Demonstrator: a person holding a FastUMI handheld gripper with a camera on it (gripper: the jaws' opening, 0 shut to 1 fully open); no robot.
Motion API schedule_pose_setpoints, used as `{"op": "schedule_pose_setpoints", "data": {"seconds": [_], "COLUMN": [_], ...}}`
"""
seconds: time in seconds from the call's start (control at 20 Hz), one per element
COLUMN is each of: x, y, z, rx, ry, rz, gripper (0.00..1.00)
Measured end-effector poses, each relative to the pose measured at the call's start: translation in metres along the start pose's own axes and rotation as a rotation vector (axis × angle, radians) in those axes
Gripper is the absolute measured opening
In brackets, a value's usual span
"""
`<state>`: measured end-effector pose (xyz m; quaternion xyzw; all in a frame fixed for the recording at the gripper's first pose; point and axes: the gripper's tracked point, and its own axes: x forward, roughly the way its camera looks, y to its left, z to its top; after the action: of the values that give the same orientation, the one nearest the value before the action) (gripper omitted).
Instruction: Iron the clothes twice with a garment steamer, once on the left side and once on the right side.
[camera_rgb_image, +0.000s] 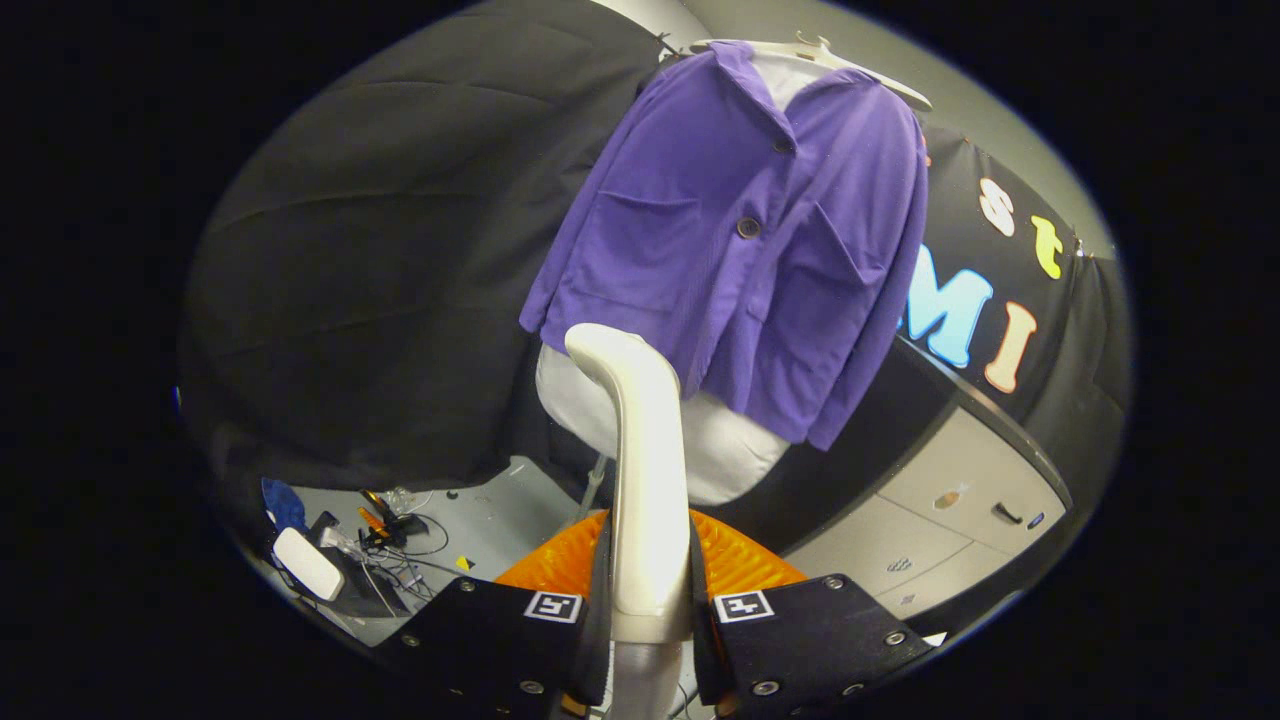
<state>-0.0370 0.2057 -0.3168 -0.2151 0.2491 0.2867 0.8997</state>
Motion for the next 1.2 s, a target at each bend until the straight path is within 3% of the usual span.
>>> {"op": "schedule_pose_setpoints", "data": {"seconds": [0.3, 0.5, 1.0, 1.2], "x": [-0.07, -0.112, -0.181, -0.208], "y": [-0.037, -0.065, -0.164, -0.19], "z": [-0.044, -0.03, 0.131, 0.188], "rx": [0.121, 0.232, 0.36, 0.356], "ry": [0.023, -0.048, -0.404, -0.524], "rz": [-0.042, -0.079, -0.263, -0.323], "gripper": [0.34, 0.34, 0.33, 0.33]}}
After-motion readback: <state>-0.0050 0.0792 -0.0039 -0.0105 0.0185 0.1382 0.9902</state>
